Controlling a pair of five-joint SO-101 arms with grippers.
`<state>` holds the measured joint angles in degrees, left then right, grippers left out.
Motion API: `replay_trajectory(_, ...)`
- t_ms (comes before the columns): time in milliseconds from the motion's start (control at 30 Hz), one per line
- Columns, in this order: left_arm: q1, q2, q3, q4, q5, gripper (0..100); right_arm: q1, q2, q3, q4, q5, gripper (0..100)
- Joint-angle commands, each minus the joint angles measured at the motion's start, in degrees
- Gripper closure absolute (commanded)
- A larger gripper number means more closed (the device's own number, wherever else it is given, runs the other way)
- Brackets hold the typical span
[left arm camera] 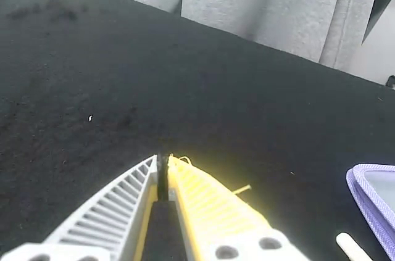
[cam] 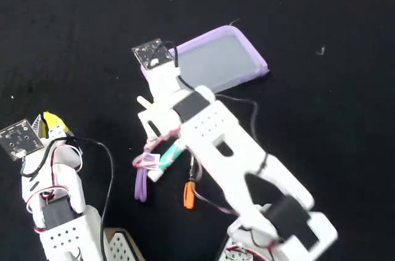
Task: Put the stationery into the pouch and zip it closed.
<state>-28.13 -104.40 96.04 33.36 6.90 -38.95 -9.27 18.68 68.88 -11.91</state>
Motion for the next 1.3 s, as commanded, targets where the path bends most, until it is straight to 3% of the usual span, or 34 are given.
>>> replay_trajectory(0,-0.66,0.09,1.36,0.18,-0.53,96,-1.41,4.97,-9.45,6.68,-0.44,74.8)
replay_trajectory(233,-0.66,0.09,1.36,0.18,-0.53,96,-6.86,12.0,-14.37,10.02,-0.26,74.7)
replay_trajectory(633,-0.66,0.0,1.36,-0.18,-0.53,96,-5.27,18.42,-8.22,-4.75,-3.52,75.0)
replay_trajectory(1267,-0.66,0.0,1.36,-0.18,-0.53,96,-5.54,28.88,-11.21,-10.29,-8.88,75.0)
